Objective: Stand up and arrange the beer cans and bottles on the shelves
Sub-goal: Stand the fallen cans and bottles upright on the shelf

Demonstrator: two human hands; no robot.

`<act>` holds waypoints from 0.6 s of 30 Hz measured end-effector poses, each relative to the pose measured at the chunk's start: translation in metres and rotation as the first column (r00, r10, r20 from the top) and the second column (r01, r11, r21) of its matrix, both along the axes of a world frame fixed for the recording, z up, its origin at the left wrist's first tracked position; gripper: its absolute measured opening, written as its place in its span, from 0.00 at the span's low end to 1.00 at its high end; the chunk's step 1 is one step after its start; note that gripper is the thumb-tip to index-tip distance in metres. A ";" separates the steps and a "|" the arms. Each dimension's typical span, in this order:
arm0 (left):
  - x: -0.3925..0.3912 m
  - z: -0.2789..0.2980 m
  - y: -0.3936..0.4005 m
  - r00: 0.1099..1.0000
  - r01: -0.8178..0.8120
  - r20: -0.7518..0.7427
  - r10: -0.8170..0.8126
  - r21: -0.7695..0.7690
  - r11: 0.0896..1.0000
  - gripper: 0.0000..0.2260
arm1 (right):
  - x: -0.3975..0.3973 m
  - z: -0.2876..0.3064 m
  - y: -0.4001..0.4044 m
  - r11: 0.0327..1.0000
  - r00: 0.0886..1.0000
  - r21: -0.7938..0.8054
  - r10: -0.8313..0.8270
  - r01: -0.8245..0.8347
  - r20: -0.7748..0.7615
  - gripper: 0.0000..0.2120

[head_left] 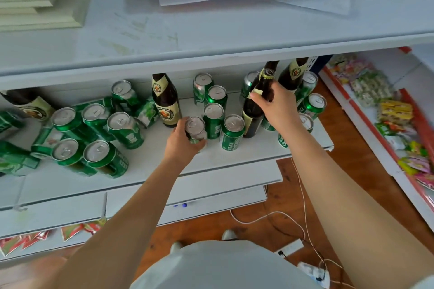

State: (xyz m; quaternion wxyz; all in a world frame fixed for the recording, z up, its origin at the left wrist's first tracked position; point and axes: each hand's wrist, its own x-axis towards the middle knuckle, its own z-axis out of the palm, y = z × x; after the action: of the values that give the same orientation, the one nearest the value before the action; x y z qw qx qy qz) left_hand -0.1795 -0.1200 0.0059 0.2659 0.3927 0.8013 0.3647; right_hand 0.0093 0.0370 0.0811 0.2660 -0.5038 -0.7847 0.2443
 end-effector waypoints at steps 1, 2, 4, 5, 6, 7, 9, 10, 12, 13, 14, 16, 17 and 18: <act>-0.002 -0.001 -0.001 1.000 0.018 0.000 -0.018 -0.021 1.000 0.33 | 0.000 -0.002 0.001 1.000 1.000 0.006 -0.012 0.012 0.010 0.19; -0.005 -0.002 -0.002 0.999 0.033 0.002 -0.033 -0.048 0.998 0.35 | 0.000 -0.004 0.001 0.999 0.999 0.024 -0.033 0.033 0.022 0.20; -0.012 -0.005 -0.009 0.999 0.049 0.009 -0.048 -0.081 0.995 0.39 | 0.000 -0.009 0.000 0.994 0.995 0.074 -0.088 0.085 0.039 0.21; -0.015 -0.007 -0.013 0.999 0.048 0.012 -0.047 -0.095 0.994 0.40 | 0.000 -0.009 -0.001 0.990 0.992 0.082 -0.119 0.116 0.036 0.21; -0.020 -0.007 -0.016 1.000 0.029 0.009 -0.028 -0.112 0.993 0.38 | -0.002 -0.007 -0.005 0.987 0.989 0.076 -0.146 0.144 0.026 0.22; -0.024 -0.007 -0.020 1.000 -0.008 0.001 0.008 -0.125 0.992 0.36 | -0.004 -0.004 -0.011 0.981 0.983 0.066 -0.182 0.182 0.005 0.24; -0.035 -0.005 -0.027 0.991 -0.135 0.002 0.136 -0.121 0.983 0.31 | -0.009 0.006 -0.029 0.935 0.943 0.138 -0.315 0.328 -0.105 0.28; -0.041 -0.004 -0.030 0.979 -0.199 0.012 0.202 -0.116 0.973 0.28 | -0.015 0.014 -0.041 0.888 0.913 0.226 -0.364 0.400 -0.186 0.26; -0.051 0.001 -0.037 0.959 -0.273 0.044 0.279 -0.117 0.955 0.25 | -0.039 0.026 -0.071 0.828 0.913 0.409 -0.272 0.384 -0.306 0.16; -0.055 0.002 -0.040 0.954 -0.283 0.070 0.292 -0.121 0.952 0.23 | -0.057 0.028 -0.086 0.830 0.948 0.494 -0.117 0.258 -0.297 0.12; -0.058 0.003 -0.044 0.952 -0.283 0.088 0.294 -0.124 0.951 0.22 | -0.079 0.028 -0.101 0.821 0.971 0.567 0.074 0.071 -0.228 0.10; -0.063 0.010 -0.054 0.950 -0.293 0.084 0.302 -0.099 0.951 0.21 | -0.128 0.019 -0.121 0.754 0.930 0.574 0.365 -0.318 0.036 0.12; -0.065 0.015 -0.061 0.950 -0.301 0.073 0.305 -0.059 0.952 0.20 | -0.152 0.010 -0.125 0.733 0.885 0.505 0.435 -0.455 0.166 0.15; -0.065 0.022 -0.068 0.952 -0.302 0.052 0.301 0.002 0.953 0.19 | -0.175 -0.003 -0.123 0.744 0.843 0.397 0.474 -0.538 0.255 0.17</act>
State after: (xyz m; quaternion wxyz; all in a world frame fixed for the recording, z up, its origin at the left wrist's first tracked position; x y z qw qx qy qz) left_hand -0.2449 -0.1880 0.0274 0.2255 0.2578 0.8430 0.4148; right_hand -0.1653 -0.0861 0.0784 0.2445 -0.2109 -0.9429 0.0820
